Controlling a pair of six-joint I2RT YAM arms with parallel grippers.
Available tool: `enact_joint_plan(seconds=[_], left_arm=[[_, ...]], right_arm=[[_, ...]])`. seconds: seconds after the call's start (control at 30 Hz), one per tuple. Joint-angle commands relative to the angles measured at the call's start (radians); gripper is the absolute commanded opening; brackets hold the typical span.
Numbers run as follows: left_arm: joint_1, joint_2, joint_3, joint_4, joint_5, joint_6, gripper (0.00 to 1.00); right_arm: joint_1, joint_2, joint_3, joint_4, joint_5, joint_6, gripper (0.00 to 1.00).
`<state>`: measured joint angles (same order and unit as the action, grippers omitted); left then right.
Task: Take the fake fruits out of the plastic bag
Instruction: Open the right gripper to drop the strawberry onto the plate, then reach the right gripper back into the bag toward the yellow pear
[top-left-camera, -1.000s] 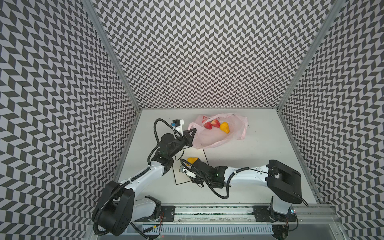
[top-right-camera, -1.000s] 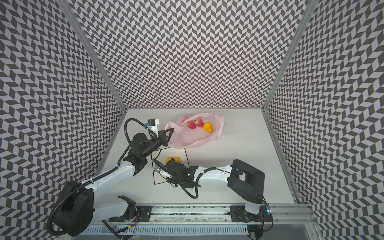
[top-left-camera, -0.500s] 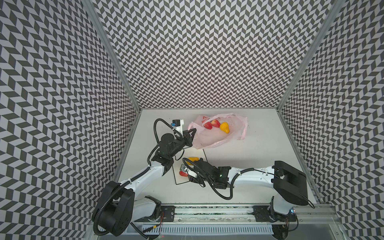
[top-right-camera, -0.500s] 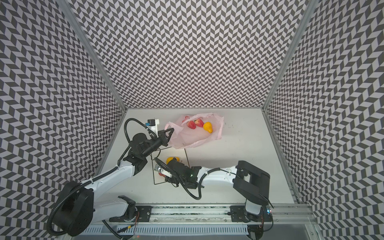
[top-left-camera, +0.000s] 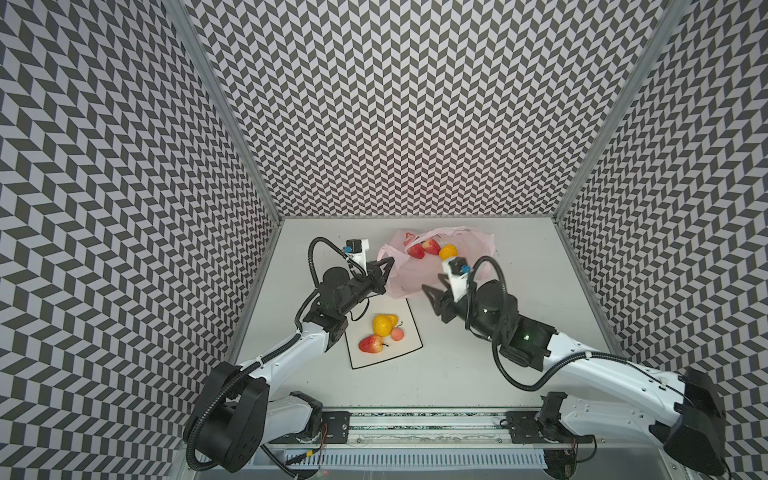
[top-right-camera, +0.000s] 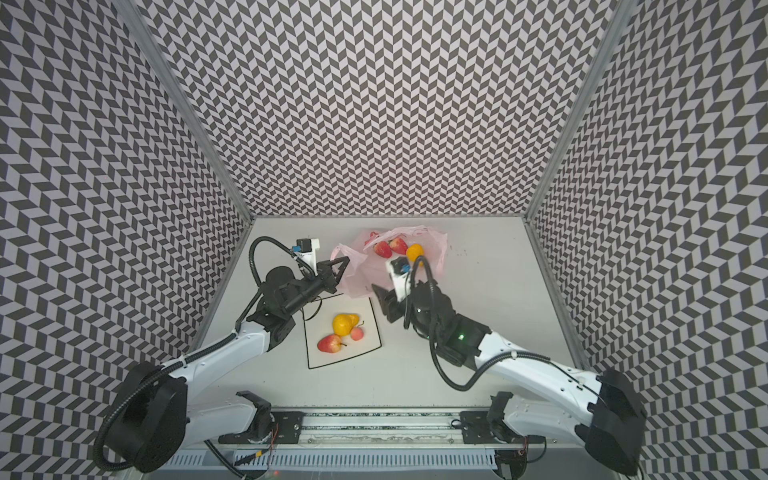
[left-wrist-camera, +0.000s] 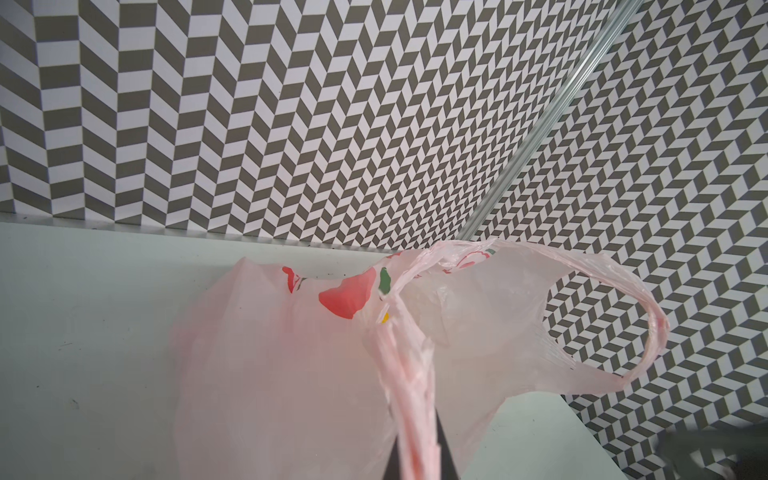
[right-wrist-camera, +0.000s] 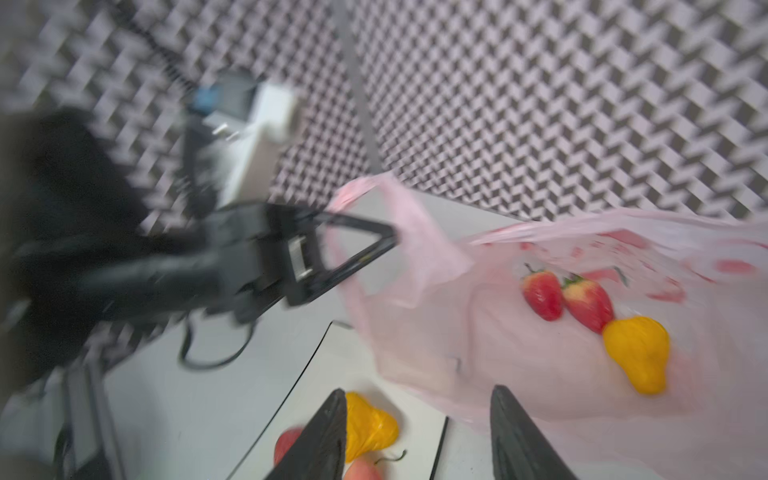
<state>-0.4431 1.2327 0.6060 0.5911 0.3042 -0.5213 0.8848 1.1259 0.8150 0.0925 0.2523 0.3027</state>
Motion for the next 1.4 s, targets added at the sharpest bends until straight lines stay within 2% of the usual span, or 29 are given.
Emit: enact_joint_plan(seconds=[0.0, 0.13, 0.27, 0.37, 0.43, 0.53, 0.7, 0.87, 1.07, 1.27, 1.37], left_arm=[[-0.026, -0.033, -0.012, 0.032, -0.007, -0.009, 0.0], [-0.048, -0.041, -0.014, 0.032, -0.023, -0.014, 0.0], [-0.067, -0.05, -0.017, 0.032, -0.039, -0.016, 0.0], [-0.076, -0.053, -0.017, 0.031, -0.045, -0.016, 0.0], [-0.081, -0.056, -0.017, 0.029, -0.046, -0.015, 0.0], [-0.088, -0.063, -0.018, 0.026, -0.05, -0.011, 0.0], [-0.082, -0.114, -0.004, -0.05, -0.092, 0.067, 0.0], [-0.082, -0.124, 0.0, -0.068, -0.038, 0.068, 0.0], [-0.104, -0.124, -0.009, -0.047, -0.017, 0.064, 0.0], [-0.132, -0.133, -0.008, -0.054, 0.008, 0.089, 0.0], [-0.147, -0.143, -0.017, -0.056, 0.009, 0.101, 0.0]], right_arm=[[-0.021, 0.046, 0.035, -0.034, 0.061, 0.34, 0.52], [-0.031, 0.171, 0.087, 0.002, 0.047, 0.478, 0.45], [-0.066, 0.306, 0.147, 0.065, 0.008, 0.586, 0.43], [-0.107, 0.41, 0.21, 0.06, -0.029, 0.734, 0.39], [-0.14, 0.483, 0.268, 0.034, -0.08, 0.814, 0.34], [-0.185, 0.589, 0.342, 0.015, -0.17, 0.931, 0.32], [-0.233, 0.712, 0.436, -0.004, -0.218, 1.016, 0.37], [-0.267, 0.811, 0.509, 0.016, -0.237, 1.088, 0.48], [-0.305, 0.907, 0.585, -0.007, -0.195, 1.182, 0.56], [-0.355, 0.962, 0.663, -0.105, -0.116, 1.149, 0.62], [-0.383, 0.964, 0.681, -0.163, -0.08, 1.075, 0.65]])
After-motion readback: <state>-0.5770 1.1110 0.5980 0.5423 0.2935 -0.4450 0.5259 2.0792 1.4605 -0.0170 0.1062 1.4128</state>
